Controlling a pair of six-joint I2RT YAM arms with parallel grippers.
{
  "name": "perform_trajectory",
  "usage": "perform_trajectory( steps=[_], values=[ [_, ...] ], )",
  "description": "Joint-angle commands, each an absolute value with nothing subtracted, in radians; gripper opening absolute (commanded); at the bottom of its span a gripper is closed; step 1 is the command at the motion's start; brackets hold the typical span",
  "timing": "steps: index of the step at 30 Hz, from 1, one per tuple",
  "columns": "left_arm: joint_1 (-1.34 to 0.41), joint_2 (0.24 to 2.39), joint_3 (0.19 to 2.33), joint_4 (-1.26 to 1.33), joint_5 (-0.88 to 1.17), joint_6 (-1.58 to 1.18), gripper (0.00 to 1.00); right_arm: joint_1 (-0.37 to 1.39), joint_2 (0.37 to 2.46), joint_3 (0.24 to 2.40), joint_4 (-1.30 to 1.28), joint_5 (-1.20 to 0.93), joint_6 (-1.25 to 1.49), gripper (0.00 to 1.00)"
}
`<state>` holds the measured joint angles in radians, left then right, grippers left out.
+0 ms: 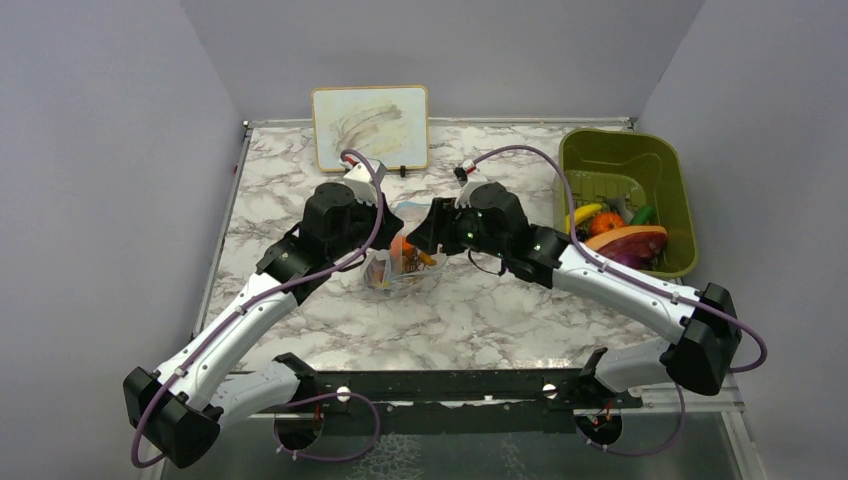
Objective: Place the food in the zip-top bag and seal the zipper
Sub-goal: Place the fake vegetable in the zipper food storage bag, then pick up the fake fruit from the bin.
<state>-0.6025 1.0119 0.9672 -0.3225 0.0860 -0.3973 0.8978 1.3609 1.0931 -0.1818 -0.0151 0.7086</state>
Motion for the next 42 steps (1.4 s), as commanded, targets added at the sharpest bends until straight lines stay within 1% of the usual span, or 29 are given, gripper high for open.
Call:
perform_trajectory(
  steps=[1,8,11,14,20,23,25,30,36,39,42],
  values=[
    [-0.603,0.978,0.948,-0.285,0.084,-0.378,0.00,0.905,1.335,1.147,-0.229,-0.002,0.670,0.55],
    [-0.603,0.962,0.924,-0.279,0.058,-0.350,0.00,0.905,1.291,1.171,-0.262,-0.012,0.563,0.55],
    [-0.603,0.958,0.921,-0.275,0.050,-0.339,0.00,0.905,1.271,1.179,-0.292,0.021,0.526,0.55],
    [-0.603,0.956,0.914,-0.271,0.042,-0.322,0.00,0.905,1.261,1.209,-0.360,0.100,0.480,0.55],
    [-0.603,0.941,0.858,-0.211,0.035,-0.285,0.00,0.886,1.253,1.270,-0.490,0.359,0.411,0.55],
    [-0.603,0.936,0.859,-0.218,0.034,-0.266,0.00,0.822,1.255,1.304,-0.518,0.374,0.384,0.55],
    [-0.603,0.927,0.851,-0.210,0.034,-0.257,0.00,0.750,1.261,1.322,-0.527,0.332,0.367,0.55],
    [-0.603,0.908,0.758,-0.089,0.018,-0.230,0.00,0.589,1.286,1.325,-0.538,0.300,0.355,0.55],
    [-0.603,0.890,0.716,-0.014,-0.120,-0.322,0.00,0.373,1.339,1.375,-0.631,0.247,0.413,0.55],
    [-0.603,0.891,0.719,-0.009,-0.203,-0.338,0.00,0.322,1.345,1.392,-0.673,0.342,0.467,0.57],
    [-0.603,0.912,0.751,-0.098,-0.265,-0.348,0.00,0.254,1.364,1.433,-0.757,0.354,0.538,0.57]
  ],
)
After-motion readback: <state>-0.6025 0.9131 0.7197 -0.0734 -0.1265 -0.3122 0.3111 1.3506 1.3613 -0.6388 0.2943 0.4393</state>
